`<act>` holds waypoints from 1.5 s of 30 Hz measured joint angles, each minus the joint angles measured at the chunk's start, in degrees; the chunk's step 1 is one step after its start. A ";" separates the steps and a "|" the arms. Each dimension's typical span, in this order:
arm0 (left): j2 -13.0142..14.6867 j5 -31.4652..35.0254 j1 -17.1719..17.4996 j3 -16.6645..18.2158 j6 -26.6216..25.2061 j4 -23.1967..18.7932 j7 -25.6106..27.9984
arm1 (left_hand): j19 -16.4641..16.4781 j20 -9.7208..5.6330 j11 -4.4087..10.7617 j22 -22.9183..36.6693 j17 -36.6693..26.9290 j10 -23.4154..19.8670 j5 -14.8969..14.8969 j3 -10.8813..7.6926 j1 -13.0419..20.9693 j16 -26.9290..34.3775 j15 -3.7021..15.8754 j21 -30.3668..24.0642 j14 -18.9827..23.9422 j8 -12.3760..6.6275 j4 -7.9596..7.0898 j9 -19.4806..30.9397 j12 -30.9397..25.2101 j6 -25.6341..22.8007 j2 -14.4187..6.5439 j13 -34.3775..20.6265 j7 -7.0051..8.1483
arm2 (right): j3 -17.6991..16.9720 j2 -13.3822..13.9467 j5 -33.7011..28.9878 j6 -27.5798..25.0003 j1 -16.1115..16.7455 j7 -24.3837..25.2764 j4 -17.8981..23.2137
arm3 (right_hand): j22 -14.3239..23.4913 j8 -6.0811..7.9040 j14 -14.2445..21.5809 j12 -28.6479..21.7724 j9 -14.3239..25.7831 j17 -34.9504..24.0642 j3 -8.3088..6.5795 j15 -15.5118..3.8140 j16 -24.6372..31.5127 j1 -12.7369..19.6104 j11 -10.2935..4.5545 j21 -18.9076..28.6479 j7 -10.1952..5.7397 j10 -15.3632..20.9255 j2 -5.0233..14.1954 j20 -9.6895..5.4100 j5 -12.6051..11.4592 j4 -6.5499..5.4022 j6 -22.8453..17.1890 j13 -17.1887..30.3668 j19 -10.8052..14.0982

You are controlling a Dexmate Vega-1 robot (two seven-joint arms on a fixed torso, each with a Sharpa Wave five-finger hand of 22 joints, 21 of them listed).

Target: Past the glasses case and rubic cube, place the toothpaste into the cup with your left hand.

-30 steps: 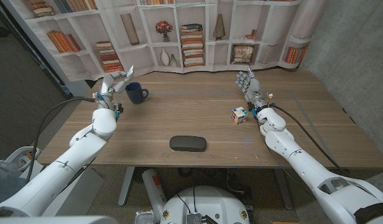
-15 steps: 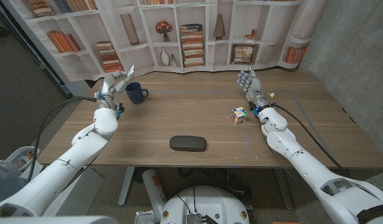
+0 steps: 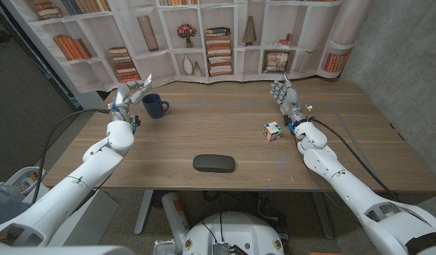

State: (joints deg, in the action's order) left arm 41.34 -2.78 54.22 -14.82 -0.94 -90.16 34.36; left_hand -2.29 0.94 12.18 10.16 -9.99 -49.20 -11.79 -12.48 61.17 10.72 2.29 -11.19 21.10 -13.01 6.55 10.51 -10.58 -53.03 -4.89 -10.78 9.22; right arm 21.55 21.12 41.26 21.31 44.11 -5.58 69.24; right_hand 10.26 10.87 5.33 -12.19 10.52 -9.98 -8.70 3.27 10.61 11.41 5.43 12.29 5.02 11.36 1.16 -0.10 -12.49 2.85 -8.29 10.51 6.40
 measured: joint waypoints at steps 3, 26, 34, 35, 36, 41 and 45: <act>-0.11 0.23 -0.94 -0.58 0.10 1.00 -0.24 | 0.00 0.00 0.00 0.00 0.00 0.00 0.00 0.00 0.00 0.00 0.00 0.00 0.00 0.00 0.00 0.02 0.00 0.00 0.00 0.00 0.00 | 0.02 -0.14 -0.05 0.00 -0.09 0.07 -0.23 | 0.00 0.00 0.00 0.00 0.00 0.00 0.00 0.00 0.00 0.00 0.00 0.00 0.00 0.00 0.00 0.00 0.00 0.00 0.00 0.00 0.00; -2.14 0.05 -7.36 -4.71 3.11 10.07 -1.74 | 0.00 0.00 0.00 0.00 0.00 0.00 0.00 0.01 -0.24 0.00 0.00 0.00 0.00 0.01 0.01 0.03 0.00 0.01 0.24 0.00 -0.01 | 0.13 -0.19 -0.62 -0.01 -0.18 1.35 0.09 | 0.00 0.00 0.32 0.00 0.00 0.00 0.00 0.31 0.00 0.00 0.00 -0.22 0.00 0.00 0.00 -0.32 -0.04 0.00 0.00 0.00 0.32; -2.56 -0.32 -8.71 -5.91 4.29 12.46 -2.16 | 0.00 0.00 0.00 0.00 0.00 0.00 0.00 -0.24 -0.24 0.00 0.21 0.00 0.21 0.01 -0.23 0.02 0.00 0.02 0.24 0.00 -0.01 | 0.19 -0.47 -0.72 -0.02 -0.28 1.55 -0.03 | 0.00 0.00 0.63 0.00 0.00 0.00 0.00 0.00 0.00 0.00 0.00 -0.22 0.00 0.00 0.00 -0.32 -0.04 0.00 0.00 0.00 0.31; -2.58 -0.38 -8.76 -5.98 4.37 12.56 -2.19 | -0.04 0.09 0.00 0.00 0.00 0.00 0.00 -0.23 -0.24 0.00 0.21 0.00 0.21 0.01 -0.23 0.02 0.00 0.02 0.24 0.00 -0.01 | 0.20 -0.52 -0.73 -0.02 -0.31 1.56 -0.10 | 0.00 0.00 0.63 0.00 0.00 0.00 0.00 0.00 0.00 0.00 0.00 -0.22 0.00 0.00 0.00 -0.32 -0.04 0.00 0.00 0.00 0.31; -2.61 -0.48 -8.83 -6.08 4.46 12.70 -2.23 | -0.03 0.44 0.00 0.00 0.00 0.00 0.00 -0.23 -0.24 0.00 0.21 0.00 0.21 0.01 -0.23 0.02 0.00 0.02 0.24 0.00 -0.01 | 0.20 -0.57 -0.73 -0.02 -0.34 1.57 -0.18 | 0.00 0.00 0.63 0.00 0.00 0.00 0.00 0.00 0.00 0.00 0.00 -0.22 0.00 0.00 0.00 -0.32 -0.04 -0.01 0.00 0.00 0.31; -2.64 -0.85 -8.95 -6.54 4.66 13.43 -2.45 | -0.96 -0.35 0.00 0.00 0.00 0.00 0.00 -0.23 -0.24 0.00 0.21 0.00 0.21 0.01 -0.23 0.01 0.00 0.02 0.24 0.00 -0.01 | 0.23 -0.78 -0.73 0.09 -0.42 1.58 -0.51 | 0.00 0.00 0.63 0.00 0.00 0.00 0.01 0.00 0.00 0.00 0.00 -0.22 0.00 0.00 0.00 -0.32 -0.04 0.01 0.00 0.00 0.31; -2.67 -1.14 -8.93 -6.75 4.67 13.72 -2.47 | -1.13 -0.54 0.00 0.00 0.00 0.00 0.00 -0.23 -0.24 0.00 0.21 0.00 0.21 0.02 -0.23 0.00 0.00 0.02 0.24 0.00 -0.01 | 0.27 -0.90 -0.73 0.21 -0.52 1.50 -0.75 | 0.00 0.00 0.63 0.00 0.00 0.00 0.24 0.00 0.00 0.00 0.00 -0.22 0.00 0.00 -0.01 -0.32 -0.04 0.24 0.00 0.00 0.31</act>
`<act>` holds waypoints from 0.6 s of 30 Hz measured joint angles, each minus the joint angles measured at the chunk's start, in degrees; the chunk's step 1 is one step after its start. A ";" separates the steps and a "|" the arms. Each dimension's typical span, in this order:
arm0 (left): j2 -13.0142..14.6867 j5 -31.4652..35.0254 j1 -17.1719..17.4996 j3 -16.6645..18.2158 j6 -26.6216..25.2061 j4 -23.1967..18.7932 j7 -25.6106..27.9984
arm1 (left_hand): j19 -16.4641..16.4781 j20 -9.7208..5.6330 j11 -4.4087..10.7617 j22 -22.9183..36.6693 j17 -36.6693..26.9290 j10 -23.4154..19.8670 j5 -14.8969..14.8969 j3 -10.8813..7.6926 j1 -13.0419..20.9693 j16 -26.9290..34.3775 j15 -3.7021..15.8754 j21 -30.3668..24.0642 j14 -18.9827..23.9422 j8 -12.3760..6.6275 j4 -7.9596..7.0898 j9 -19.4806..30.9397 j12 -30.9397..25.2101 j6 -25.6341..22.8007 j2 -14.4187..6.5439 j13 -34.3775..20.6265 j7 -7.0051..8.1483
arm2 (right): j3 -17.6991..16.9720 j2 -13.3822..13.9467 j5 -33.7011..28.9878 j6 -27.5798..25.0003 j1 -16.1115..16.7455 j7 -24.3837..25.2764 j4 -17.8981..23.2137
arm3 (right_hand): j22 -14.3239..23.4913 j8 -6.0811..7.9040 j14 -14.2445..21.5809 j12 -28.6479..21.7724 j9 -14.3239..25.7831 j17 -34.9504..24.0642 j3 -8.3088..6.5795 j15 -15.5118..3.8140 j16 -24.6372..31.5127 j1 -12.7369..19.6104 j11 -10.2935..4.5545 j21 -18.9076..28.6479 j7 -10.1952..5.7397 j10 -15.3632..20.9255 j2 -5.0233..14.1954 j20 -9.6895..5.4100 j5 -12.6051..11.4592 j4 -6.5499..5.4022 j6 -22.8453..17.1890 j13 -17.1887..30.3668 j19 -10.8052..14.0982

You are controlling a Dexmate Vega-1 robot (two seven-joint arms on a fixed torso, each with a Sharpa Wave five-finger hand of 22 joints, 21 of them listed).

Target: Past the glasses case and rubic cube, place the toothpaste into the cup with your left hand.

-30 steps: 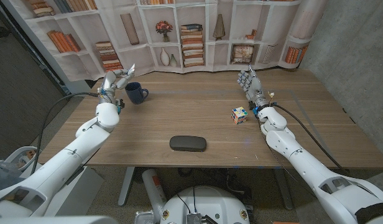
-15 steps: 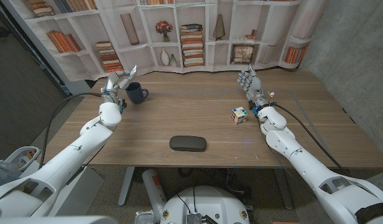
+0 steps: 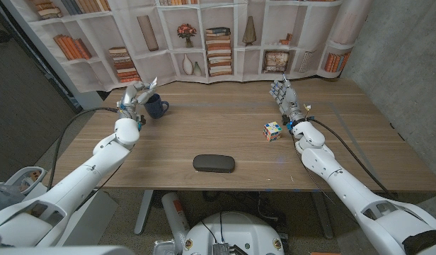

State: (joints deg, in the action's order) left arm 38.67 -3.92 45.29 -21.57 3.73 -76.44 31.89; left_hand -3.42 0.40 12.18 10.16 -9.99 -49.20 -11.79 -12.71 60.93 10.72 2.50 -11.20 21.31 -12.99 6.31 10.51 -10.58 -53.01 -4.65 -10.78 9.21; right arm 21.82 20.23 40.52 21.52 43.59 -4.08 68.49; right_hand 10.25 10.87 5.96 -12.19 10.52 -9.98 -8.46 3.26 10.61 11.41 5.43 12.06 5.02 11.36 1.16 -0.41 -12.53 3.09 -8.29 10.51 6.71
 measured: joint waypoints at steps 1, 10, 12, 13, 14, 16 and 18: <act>0.00 -0.03 0.01 -0.01 0.00 0.01 0.00 | 0.00 0.00 0.00 0.00 0.00 0.00 0.00 0.00 0.00 0.00 0.00 0.00 0.00 0.00 0.00 0.00 0.00 0.00 0.00 0.00 0.00 | 0.01 -0.01 0.00 0.01 -0.01 -0.02 -0.03 | 0.00 0.00 0.00 0.00 0.00 0.00 0.00 0.00 0.00 0.00 0.00 0.00 0.00 0.00 0.00 0.00 0.00 0.00 0.00 0.00 0.00; 0.01 -0.51 0.36 -0.29 0.41 0.67 0.03 | 0.00 0.00 0.21 0.00 0.00 0.66 0.00 0.00 0.00 0.00 -0.02 0.00 -0.02 0.38 0.00 0.00 0.00 0.90 0.00 0.00 0.05 | 0.17 -0.09 0.00 0.03 -0.22 -0.16 -0.29 | 0.00 0.00 0.00 0.00 0.00 0.00 0.00 0.00 0.00 0.31 0.00 0.00 0.00 0.00 0.31 0.00 0.00 0.00 0.00 0.00 0.00; -0.02 -0.63 0.37 -0.42 0.59 1.05 0.04 | 0.00 0.00 0.12 0.00 0.00 1.17 0.00 0.00 -0.21 0.00 -0.21 0.00 -0.21 0.38 0.00 0.00 0.27 1.39 0.21 0.00 0.11 | 0.23 -0.10 0.00 -0.08 -0.24 -0.17 -0.33 | 0.00 0.00 0.00 0.00 0.00 0.00 0.00 0.00 0.00 0.31 0.00 0.00 0.00 0.00 0.31 0.00 0.00 0.00 0.00 0.00 0.00; -0.08 -0.72 0.37 -0.44 0.69 1.19 0.05 | 0.00 0.01 0.11 0.00 0.00 1.17 -0.01 0.00 -0.21 0.00 -0.16 0.00 -0.26 0.65 0.00 0.00 0.27 1.75 0.21 0.00 0.06 | 0.24 -0.10 0.00 -0.17 -0.25 -0.17 -0.35 | 0.00 0.00 -0.01 0.00 0.00 0.00 0.00 0.00 0.00 0.31 0.00 -0.01 0.00 0.00 0.31 0.00 0.00 0.00 0.00 0.00 0.00; -0.10 -0.72 0.37 -0.46 0.69 1.25 0.05 | 0.00 0.01 0.10 0.00 0.00 1.60 -0.01 0.00 -0.21 0.00 -0.03 0.00 -0.39 0.76 0.00 0.01 0.27 1.96 0.21 0.00 -0.10 | 0.28 -0.10 0.00 -0.26 -0.27 -0.17 -0.37 | 0.00 0.00 -0.01 0.00 0.00 0.00 0.00 0.00 0.00 0.31 0.00 -0.22 0.00 0.00 0.31 0.00 0.00 0.00 0.00 0.00 0.00; -0.16 -0.91 0.37 -0.56 0.84 1.61 0.05 | 0.01 0.01 0.03 0.00 0.00 1.88 -0.01 0.00 -0.21 0.00 -0.19 0.00 -0.63 0.81 0.00 0.02 0.27 2.36 0.21 0.00 -0.10 | 0.31 -0.11 0.00 -0.37 -0.28 -0.17 -0.39 | 0.00 0.00 -0.01 0.00 0.00 0.00 0.00 0.00 0.00 0.31 0.00 -0.22 0.00 0.00 0.31 0.00 0.00 0.00 0.00 0.00 0.00; -0.20 -1.07 0.36 -0.60 0.94 1.81 0.04 | -0.21 0.22 0.14 0.00 0.00 2.01 -0.01 0.00 -0.21 0.00 -0.14 0.00 -1.13 0.81 0.00 0.02 0.27 2.66 0.21 0.00 -0.40 | 0.34 -0.11 -0.01 -0.47 -0.29 -0.15 -0.42 | 0.00 0.00 -0.01 0.00 0.00 0.00 0.00 0.00 0.00 0.31 0.00 -0.22 0.00 0.00 0.31 0.00 0.00 0.00 0.00 0.00 0.00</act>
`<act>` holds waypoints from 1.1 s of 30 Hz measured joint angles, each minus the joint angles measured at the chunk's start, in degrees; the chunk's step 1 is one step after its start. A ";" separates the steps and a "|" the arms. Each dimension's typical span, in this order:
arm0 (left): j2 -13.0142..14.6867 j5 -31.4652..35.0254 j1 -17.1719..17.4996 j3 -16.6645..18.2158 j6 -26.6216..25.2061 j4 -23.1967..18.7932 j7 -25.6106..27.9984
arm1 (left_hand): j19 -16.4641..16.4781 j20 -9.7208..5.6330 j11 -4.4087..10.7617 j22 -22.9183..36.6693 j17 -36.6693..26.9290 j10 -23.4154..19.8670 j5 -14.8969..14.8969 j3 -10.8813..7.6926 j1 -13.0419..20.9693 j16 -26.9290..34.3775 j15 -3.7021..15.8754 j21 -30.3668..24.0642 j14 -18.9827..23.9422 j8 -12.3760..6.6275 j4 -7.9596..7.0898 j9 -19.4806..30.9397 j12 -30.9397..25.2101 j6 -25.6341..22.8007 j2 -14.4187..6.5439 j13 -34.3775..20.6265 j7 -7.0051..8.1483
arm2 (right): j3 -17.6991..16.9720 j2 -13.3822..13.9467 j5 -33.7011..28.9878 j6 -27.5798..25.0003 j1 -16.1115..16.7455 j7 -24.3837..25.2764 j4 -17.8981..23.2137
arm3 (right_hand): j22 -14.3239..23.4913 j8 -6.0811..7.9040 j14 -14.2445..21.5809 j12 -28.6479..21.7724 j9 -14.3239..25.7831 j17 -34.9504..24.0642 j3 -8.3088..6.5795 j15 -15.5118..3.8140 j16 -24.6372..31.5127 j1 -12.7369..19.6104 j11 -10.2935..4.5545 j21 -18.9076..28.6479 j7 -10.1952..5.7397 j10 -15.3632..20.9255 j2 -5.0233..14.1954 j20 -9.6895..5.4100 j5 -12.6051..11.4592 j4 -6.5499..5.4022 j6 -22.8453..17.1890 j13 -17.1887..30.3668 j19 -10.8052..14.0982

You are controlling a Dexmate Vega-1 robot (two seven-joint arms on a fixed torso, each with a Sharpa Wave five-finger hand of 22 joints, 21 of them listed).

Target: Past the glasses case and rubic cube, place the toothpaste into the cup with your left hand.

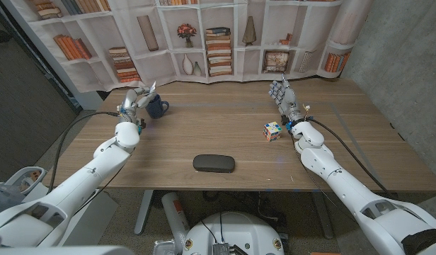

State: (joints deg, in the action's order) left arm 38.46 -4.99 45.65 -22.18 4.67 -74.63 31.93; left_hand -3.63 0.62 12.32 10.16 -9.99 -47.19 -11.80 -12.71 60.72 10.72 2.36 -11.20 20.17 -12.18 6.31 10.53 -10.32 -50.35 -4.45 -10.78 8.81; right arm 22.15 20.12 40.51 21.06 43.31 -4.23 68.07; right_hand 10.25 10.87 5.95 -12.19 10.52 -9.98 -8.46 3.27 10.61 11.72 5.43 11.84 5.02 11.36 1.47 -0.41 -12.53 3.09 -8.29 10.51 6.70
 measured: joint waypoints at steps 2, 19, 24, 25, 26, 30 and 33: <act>-0.07 -0.09 -0.01 -0.04 0.10 0.27 -0.02 | -0.10 0.09 0.16 0.00 0.00 0.17 0.00 -0.01 0.00 0.00 0.00 0.00 0.00 0.02 -0.01 0.00 0.00 0.32 0.00 0.00 0.32 | 0.01 0.00 -0.04 -0.23 0.00 0.10 0.00 | 0.00 0.00 0.00 0.00 0.00 0.00 0.00 0.00 0.00 0.00 0.00 0.00 0.00 0.00 0.00 0.00 0.00 0.00 0.00 0.00 0.00; 0.03 -1.51 0.78 0.31 1.44 0.58 -0.13 | -0.91 1.97 -0.11 0.00 0.00 5.22 -0.50 -0.24 -0.52 0.00 0.11 0.00 -2.43 1.23 -0.24 0.28 0.40 5.95 0.52 -0.31 0.41 | 0.00 0.81 -0.38 -1.43 0.59 1.45 1.59 | 0.00 0.00 0.00 0.00 0.00 0.00 0.00 0.00 0.00 0.00 0.31 0.00 -0.32 0.32 0.00 0.21 0.00 0.00 -0.32 0.00 0.21; 0.08 -1.72 1.02 0.47 1.67 0.39 -0.08 | -1.21 2.27 -0.15 0.13 0.00 8.32 -0.71 0.00 -0.92 0.00 0.00 0.00 -3.49 1.61 -0.48 0.28 0.40 9.44 0.92 -0.31 0.37 | -0.03 0.93 -0.41 -1.59 0.68 1.67 1.85 | 0.00 0.00 0.00 0.00 0.00 0.00 0.00 0.00 0.00 0.00 0.31 0.00 -0.32 0.32 0.00 0.21 0.00 0.00 -0.32 0.00 0.21; 0.08 -1.72 1.09 0.49 1.67 0.39 -0.08 | -1.21 2.27 -0.13 0.13 0.00 8.73 -0.71 0.00 -1.07 0.00 0.00 0.00 -3.49 1.61 -0.48 0.28 0.40 10.09 1.07 -0.30 0.38 | -0.03 0.93 -0.41 -1.60 0.68 1.68 1.85 | 0.00 0.00 0.00 0.00 0.00 0.00 0.00 0.00 0.00 0.00 0.31 0.00 -0.32 0.32 0.00 0.21 0.00 0.00 -0.32 0.00 0.21; 0.08 -1.72 1.14 0.54 1.67 0.39 -0.08 | -1.41 2.46 -0.16 0.13 0.00 9.36 -0.71 0.00 -1.14 -0.06 0.02 0.00 -3.97 1.61 -0.48 0.28 0.40 10.77 1.13 -0.30 0.34 | -0.03 0.93 -0.43 -1.64 0.68 1.72 1.85 | 0.00 0.00 0.00 0.00 0.00 -0.16 0.00 0.00 0.00 0.00 0.31 0.00 -0.32 0.32 0.00 0.21 0.00 0.00 -0.32 0.00 0.21; 0.08 -1.85 1.31 0.64 1.98 0.41 -0.09 | -1.51 2.57 -0.31 0.13 0.00 11.20 -0.94 0.23 -1.53 -0.36 -0.09 0.00 -4.83 1.61 -0.71 0.28 0.40 12.82 0.89 -0.30 0.31 | -0.04 1.00 -0.45 -1.70 0.73 1.82 2.03 | 0.00 0.00 0.00 0.00 0.00 -0.30 0.00 0.00 0.00 0.00 0.31 0.00 -0.21 0.32 0.00 0.21 0.00 0.00 -0.43 0.00 0.20; 0.06 -2.08 1.45 0.71 2.23 0.47 -0.08 | -1.84 2.90 -0.43 0.13 0.00 12.73 -0.94 0.34 -1.88 -0.37 -0.04 0.00 -5.54 1.61 -0.82 0.55 0.40 14.08 1.24 -0.53 0.30 | -0.06 1.06 -0.47 -1.71 0.75 1.87 2.22 | 0.00 0.00 0.00 0.00 0.00 -0.30 0.00 0.00 0.00 0.00 0.31 0.00 -0.21 0.31 0.00 0.21 0.00 0.00 -0.43 0.00 0.21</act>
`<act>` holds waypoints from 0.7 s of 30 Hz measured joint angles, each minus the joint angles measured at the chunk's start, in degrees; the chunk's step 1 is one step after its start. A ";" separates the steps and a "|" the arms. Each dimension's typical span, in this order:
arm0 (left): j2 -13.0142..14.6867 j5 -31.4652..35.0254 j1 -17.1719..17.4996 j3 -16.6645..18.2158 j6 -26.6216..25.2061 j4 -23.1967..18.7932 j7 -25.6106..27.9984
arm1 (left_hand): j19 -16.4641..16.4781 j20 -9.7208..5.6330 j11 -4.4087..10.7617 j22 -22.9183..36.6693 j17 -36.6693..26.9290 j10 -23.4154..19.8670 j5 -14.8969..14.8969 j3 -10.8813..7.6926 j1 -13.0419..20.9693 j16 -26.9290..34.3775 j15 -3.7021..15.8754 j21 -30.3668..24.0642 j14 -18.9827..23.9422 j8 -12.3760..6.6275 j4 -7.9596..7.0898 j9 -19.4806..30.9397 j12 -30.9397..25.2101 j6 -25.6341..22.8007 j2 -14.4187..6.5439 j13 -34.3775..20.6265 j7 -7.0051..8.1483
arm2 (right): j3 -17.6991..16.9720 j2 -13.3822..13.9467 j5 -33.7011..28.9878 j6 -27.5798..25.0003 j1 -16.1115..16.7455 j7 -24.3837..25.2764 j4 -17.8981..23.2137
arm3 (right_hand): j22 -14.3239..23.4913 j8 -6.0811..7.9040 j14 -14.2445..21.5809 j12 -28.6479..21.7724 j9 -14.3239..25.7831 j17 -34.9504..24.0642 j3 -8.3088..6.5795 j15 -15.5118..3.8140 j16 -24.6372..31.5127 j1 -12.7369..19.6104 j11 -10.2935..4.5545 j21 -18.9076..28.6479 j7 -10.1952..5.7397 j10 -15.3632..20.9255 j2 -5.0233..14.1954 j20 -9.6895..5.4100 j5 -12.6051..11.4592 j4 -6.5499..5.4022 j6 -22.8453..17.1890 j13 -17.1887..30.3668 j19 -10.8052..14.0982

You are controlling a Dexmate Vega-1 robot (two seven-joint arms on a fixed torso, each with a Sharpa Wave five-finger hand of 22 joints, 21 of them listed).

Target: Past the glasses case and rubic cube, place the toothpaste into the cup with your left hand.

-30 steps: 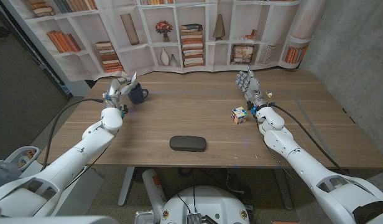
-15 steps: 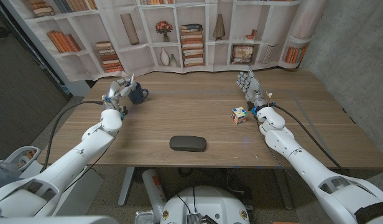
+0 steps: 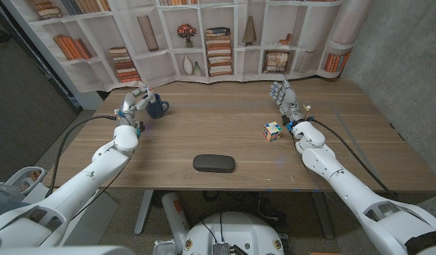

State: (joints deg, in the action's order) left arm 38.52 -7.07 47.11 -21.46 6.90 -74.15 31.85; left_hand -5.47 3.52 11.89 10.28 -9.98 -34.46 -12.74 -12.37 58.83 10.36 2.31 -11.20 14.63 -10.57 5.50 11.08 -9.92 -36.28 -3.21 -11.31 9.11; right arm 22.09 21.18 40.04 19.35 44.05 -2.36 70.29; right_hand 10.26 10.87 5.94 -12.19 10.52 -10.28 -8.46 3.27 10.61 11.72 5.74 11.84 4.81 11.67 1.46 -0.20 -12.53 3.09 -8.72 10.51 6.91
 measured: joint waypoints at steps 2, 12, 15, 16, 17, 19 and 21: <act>-0.02 0.00 0.08 0.09 0.00 0.08 0.00 | -0.19 0.19 -0.10 0.00 -0.20 1.54 0.00 0.45 -1.04 0.00 -0.01 0.00 -0.76 0.00 -0.45 0.00 0.00 1.67 0.25 -0.03 -0.21 | 0.00 0.00 0.00 0.00 0.00 0.00 0.00 | 0.00 0.00 0.00 0.00 0.00 0.00 0.00 0.00 0.00 0.00 0.00 0.00 0.00 0.00 0.00 0.00 0.00 0.00 0.00 0.00 0.00; -0.18 -2.05 0.35 0.50 2.16 0.68 -1.97 | -3.30 2.24 -3.11 0.20 -0.57 10.40 -1.28 3.37 -7.22 0.00 -0.14 0.00 -4.79 0.21 -3.37 0.00 0.00 10.88 1.74 -0.03 -2.48 | -0.05 -0.08 0.02 0.04 -0.03 -0.23 -0.14 | 0.00 0.00 0.00 0.00 0.00 0.01 0.00 0.00 0.00 0.00 0.00 0.00 0.00 0.00 0.00 0.21 0.00 0.00 0.00 0.00 0.21; -0.22 -2.40 0.37 0.58 2.63 0.81 -2.46 | -3.98 2.30 -3.80 0.27 -0.57 11.49 -1.73 3.94 -8.10 0.00 -0.15 0.00 -4.98 0.21 -3.93 0.00 0.00 11.76 1.92 -0.03 -2.99 | -0.05 -0.13 0.13 0.19 -0.06 -0.39 -0.32 | 0.00 0.00 0.00 0.00 0.00 0.01 0.00 0.00 0.00 0.00 0.00 0.00 0.00 0.00 0.00 0.21 0.00 0.00 0.01 0.00 0.21; -0.23 -2.52 0.38 0.59 2.75 0.82 -2.61 | -3.99 2.31 -3.80 0.27 -0.57 11.50 -1.73 4.07 -8.50 0.00 -0.15 0.00 -5.34 0.21 -4.09 -0.01 -0.23 11.83 1.94 -0.03 -3.06 | -0.05 -0.13 0.14 0.20 -0.06 -0.40 -0.33 | 0.00 0.00 0.00 0.00 0.00 0.01 0.00 0.00 0.00 0.00 0.00 0.00 0.00 0.00 0.00 0.21 0.00 0.00 0.01 0.00 0.20; -0.23 -2.61 0.42 0.62 2.87 0.82 -2.73 | -3.99 2.31 -3.80 0.27 -0.56 11.49 -1.73 3.98 -8.55 0.00 -0.06 0.00 -5.42 0.21 -4.18 -0.01 -0.27 11.83 1.91 -0.03 -3.06 | -0.07 -0.14 0.19 0.26 -0.06 -0.47 -0.35 | 0.00 0.00 0.00 0.00 0.00 0.01 0.00 0.00 0.00 0.00 0.00 0.00 0.00 0.00 0.00 0.21 0.00 0.00 0.01 0.00 0.20; -0.23 -2.72 0.50 0.66 2.97 0.79 -2.84 | -3.99 2.31 -4.06 0.27 -0.56 11.75 -1.73 4.01 -8.87 0.00 -0.25 0.00 -5.61 0.21 -4.36 -0.01 -0.27 11.83 2.05 -0.03 -3.06 | -0.07 -0.14 0.21 0.30 -0.06 -0.48 -0.35 | 0.00 0.00 0.00 0.00 0.00 0.01 0.17 0.00 0.00 0.00 0.00 0.00 0.00 0.00 0.00 0.21 0.00 0.17 0.01 0.00 0.20; -0.19 -2.73 0.63 0.72 2.98 0.56 -2.85 | -3.99 2.31 -4.11 0.27 -0.56 11.80 -1.73 4.15 -8.99 0.00 -0.25 0.00 -5.61 0.21 -4.50 -0.01 -0.27 11.83 1.91 -0.03 -3.06 | -0.12 -0.14 0.31 0.42 -0.06 -0.56 -0.36 | 0.00 0.00 0.00 0.00 0.00 0.01 0.24 0.00 0.00 0.00 0.00 0.00 0.00 0.00 0.00 0.21 0.00 0.24 0.01 0.00 0.20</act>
State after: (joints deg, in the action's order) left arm 38.33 -9.80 47.73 -20.74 9.87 -73.59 29.00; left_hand -9.46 5.83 7.77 10.55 -10.55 -22.66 -14.47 -8.22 49.84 10.36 2.07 -11.20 9.02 -10.36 1.00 11.07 -10.19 -24.44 -1.30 -11.34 6.05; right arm 21.97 21.04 40.35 19.77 43.99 -2.92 69.93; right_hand 10.25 10.87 5.94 -12.19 10.52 -10.27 -8.22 3.27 10.61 11.72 5.74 11.84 4.81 11.67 1.46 0.00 -12.53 3.33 -8.71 10.51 7.11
